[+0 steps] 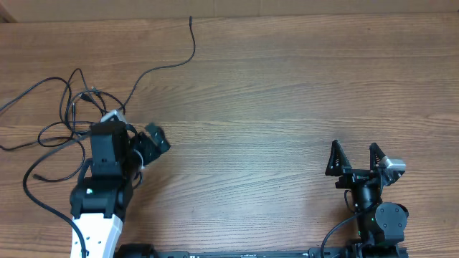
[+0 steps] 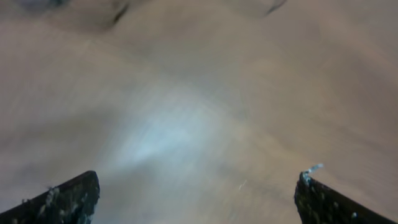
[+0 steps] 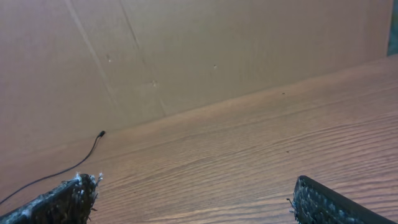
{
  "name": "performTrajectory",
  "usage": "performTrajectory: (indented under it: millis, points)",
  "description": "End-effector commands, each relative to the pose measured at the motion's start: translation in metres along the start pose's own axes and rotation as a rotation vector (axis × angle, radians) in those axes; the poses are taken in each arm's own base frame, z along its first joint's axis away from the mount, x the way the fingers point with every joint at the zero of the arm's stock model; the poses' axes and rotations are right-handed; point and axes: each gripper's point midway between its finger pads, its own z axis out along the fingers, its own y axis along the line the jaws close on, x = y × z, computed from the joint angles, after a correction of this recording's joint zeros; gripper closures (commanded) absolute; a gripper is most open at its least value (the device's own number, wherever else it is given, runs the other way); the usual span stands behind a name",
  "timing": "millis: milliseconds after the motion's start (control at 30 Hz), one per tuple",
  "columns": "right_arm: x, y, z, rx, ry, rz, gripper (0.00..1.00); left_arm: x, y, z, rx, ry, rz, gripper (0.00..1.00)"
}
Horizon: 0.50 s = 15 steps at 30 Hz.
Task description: Untangle cables
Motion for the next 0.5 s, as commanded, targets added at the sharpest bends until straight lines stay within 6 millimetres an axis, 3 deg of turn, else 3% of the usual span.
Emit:
performTrajectory:
  millis: [0,200,467]
  points:
    - [0.002,-0.001,0.0,0.002,-0.001,0.003,0.0,-0.001,-0.023,0.002,0.137,-0.07,0.218,0.0]
    - [0.002,-0.001,0.0,0.002,-0.001,0.003,0.0,-0.009,-0.042,0.005,0.262,-0.27,0.31,0.0]
    - [0.002,-0.001,0.0,0.002,-0.001,0.003,0.0,0.005,-0.032,0.01,0.326,-0.4,0.318,0.0]
